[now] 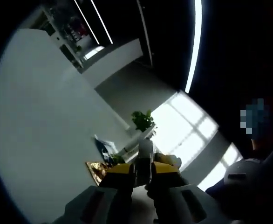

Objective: Arrange the skincare products in the storage area until every visible bottle or jar stands upright without overlapping.

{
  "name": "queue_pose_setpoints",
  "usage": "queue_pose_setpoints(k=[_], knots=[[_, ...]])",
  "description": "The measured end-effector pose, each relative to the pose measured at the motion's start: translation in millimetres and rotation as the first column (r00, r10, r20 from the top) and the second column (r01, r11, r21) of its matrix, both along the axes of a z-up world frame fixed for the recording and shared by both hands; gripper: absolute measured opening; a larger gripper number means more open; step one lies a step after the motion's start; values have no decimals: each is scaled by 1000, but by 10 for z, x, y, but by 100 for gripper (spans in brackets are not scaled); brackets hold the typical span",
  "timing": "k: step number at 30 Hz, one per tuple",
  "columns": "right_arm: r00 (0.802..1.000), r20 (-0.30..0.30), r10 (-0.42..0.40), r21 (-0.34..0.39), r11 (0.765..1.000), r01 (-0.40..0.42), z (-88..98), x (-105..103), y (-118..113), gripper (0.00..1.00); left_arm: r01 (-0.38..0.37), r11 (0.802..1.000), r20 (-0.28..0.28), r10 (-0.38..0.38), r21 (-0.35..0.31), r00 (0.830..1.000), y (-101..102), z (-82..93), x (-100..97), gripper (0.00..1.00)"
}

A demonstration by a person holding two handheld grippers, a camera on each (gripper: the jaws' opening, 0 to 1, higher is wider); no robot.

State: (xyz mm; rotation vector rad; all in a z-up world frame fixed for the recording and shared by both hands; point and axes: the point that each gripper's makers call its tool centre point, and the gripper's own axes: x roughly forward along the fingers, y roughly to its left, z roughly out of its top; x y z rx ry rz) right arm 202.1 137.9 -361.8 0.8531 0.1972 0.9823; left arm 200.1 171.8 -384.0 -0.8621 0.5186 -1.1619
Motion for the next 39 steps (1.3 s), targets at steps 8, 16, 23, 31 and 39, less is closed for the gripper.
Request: queue_pose_setpoints(k=[8,16,23,31,39], knots=[[1000,-6,-11,-15,1000,11,-40,9,-13,0,17,1000,12,-17,14,1000,1,1,-16,4],[999,-31,-32,-52,998,31,-146,28,-25,0,13,999,36,-15,46,999,0,7,-13,0],[997,21,-70,-119,990,72,-170,53,-66,1,16,998,39,-18,54,999,-19,14,9,0],[994,31,-101,-135,985,105,-186,74,-165,1,9,998,31,-11,57,999,-7,5,73,0],[994,38,-104,-132,985,109,-175,65,-174,1,13,998,33,-16,65,999,-90,4,132,0]])
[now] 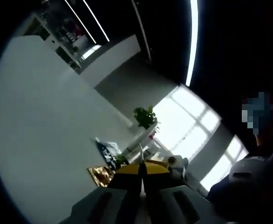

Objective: Arrange the skincare products in the storage area until every visible bottle or jar stands upright without overlapping.

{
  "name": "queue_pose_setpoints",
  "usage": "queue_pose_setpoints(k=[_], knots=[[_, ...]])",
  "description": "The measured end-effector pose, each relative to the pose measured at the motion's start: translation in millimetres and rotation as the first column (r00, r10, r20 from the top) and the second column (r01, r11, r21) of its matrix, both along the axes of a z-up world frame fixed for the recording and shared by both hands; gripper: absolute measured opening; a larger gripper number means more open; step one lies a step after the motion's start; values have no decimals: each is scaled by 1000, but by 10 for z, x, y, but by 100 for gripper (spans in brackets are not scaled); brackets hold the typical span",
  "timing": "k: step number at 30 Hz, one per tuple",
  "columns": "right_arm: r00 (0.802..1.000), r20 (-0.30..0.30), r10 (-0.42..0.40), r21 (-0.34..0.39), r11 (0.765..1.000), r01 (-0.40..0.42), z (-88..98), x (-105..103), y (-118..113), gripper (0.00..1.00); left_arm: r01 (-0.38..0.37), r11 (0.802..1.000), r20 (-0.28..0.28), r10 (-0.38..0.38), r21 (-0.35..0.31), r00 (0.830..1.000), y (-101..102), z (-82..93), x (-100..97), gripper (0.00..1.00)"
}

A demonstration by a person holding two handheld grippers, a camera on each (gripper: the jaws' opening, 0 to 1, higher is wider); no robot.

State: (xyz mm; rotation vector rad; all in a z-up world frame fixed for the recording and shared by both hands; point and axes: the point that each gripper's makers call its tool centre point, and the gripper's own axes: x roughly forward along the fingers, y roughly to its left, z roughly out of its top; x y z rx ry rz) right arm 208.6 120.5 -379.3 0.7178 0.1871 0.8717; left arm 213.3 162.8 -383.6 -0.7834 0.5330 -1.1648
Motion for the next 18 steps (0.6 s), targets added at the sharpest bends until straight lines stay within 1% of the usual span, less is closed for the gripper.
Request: queue_pose_setpoints(k=[6,8,10,12,18], knots=[[1000,5,-14,-6,1000,14,4,2,-52,1,-24,1000,-10,24,13,1000,19,-44,131,0],[1000,10,-15,-20,1000,15,-8,-6,-52,1,-34,999,-21,35,31,999,30,-84,196,0],[1000,8,-13,-22,1000,13,-19,-14,-49,1,-50,997,-28,52,66,998,34,-144,261,0],[1000,4,-13,-22,1000,13,-33,-19,-50,1,-50,997,-34,52,65,998,13,-148,297,0],[1000,1,-20,-27,999,20,-54,-27,-68,1,-61,994,-44,65,92,997,-80,-177,382,0]])
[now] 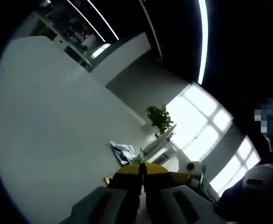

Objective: Arrange the skincare products in the storage area until every visible bottle or jar stands upright without overlapping.

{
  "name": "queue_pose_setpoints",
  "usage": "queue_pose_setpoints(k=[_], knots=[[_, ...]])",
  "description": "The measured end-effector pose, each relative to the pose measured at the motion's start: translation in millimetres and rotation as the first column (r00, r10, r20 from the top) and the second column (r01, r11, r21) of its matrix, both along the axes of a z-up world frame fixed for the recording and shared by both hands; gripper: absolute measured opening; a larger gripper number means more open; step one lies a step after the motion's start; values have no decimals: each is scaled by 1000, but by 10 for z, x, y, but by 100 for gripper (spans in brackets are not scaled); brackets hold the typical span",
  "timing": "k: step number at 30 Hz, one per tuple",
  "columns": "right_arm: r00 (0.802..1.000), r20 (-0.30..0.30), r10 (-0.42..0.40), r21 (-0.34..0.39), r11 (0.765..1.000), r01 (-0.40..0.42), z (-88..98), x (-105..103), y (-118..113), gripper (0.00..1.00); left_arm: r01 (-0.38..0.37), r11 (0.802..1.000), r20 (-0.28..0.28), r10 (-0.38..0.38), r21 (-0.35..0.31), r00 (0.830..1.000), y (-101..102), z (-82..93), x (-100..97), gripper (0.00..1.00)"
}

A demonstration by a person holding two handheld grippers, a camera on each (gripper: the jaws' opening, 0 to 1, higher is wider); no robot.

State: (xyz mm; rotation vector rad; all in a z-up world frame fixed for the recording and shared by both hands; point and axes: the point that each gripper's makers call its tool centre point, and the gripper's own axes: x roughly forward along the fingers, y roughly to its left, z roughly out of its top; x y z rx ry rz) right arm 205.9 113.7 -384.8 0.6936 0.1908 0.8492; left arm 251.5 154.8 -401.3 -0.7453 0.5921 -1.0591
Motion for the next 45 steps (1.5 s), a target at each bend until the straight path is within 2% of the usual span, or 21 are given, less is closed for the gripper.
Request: queue_pose_setpoints(k=[13,16,24,26,34,45], knots=[[1000,-2,-18,2,1000,18,-11,9,-68,1,11,1000,-12,-11,25,1000,-149,-7,120,0],[1000,1,-21,-2,1000,21,-12,5,-75,1,6,999,-20,-5,39,1000,-170,-39,158,0],[1000,0,-26,-11,1000,26,-28,-4,-107,1,-43,996,-94,51,81,994,-179,-219,327,0],[1000,5,-27,-18,999,27,-20,-6,-117,1,-53,992,-103,66,118,992,-177,-292,367,0],[1000,16,-24,-17,1000,24,3,11,-160,1,-49,982,-104,69,182,992,-242,-408,404,0],[1000,14,-24,-7,1000,24,10,25,-209,1,-40,980,-114,64,195,991,-314,-466,422,0]])
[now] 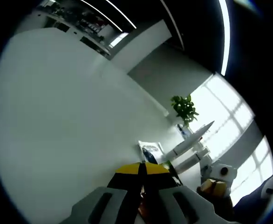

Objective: Arrange the skincare products in the storage area until every visible bottle or jar stands upright without overlapping.

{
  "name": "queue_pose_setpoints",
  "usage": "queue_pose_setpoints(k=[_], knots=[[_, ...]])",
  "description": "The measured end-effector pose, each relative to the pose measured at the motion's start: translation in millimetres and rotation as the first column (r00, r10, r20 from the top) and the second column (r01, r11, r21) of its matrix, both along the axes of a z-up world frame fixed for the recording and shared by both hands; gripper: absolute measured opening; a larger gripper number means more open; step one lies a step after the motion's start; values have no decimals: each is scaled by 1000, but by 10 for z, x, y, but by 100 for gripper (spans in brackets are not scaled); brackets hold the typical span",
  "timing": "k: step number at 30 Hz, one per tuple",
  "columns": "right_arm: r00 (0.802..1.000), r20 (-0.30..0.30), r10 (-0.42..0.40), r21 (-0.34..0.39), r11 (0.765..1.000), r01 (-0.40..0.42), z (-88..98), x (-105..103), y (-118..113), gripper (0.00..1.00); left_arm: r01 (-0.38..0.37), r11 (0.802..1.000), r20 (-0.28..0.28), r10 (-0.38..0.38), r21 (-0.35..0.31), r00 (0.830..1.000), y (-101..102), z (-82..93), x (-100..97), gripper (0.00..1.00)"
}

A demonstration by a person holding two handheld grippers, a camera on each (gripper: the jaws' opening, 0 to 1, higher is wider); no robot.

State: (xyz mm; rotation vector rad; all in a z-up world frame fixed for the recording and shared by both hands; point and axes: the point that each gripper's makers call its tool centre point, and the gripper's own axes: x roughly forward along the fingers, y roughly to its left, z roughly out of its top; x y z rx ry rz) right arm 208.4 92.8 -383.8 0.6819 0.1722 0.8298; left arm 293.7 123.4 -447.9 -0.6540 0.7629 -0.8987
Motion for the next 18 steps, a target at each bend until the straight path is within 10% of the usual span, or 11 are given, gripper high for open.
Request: queue_pose_setpoints(k=[18], knots=[[1000,-9,-3,4,1000,3,-35,3,-10,1,-9,992,71,0,126,997,4,-124,41,4]])
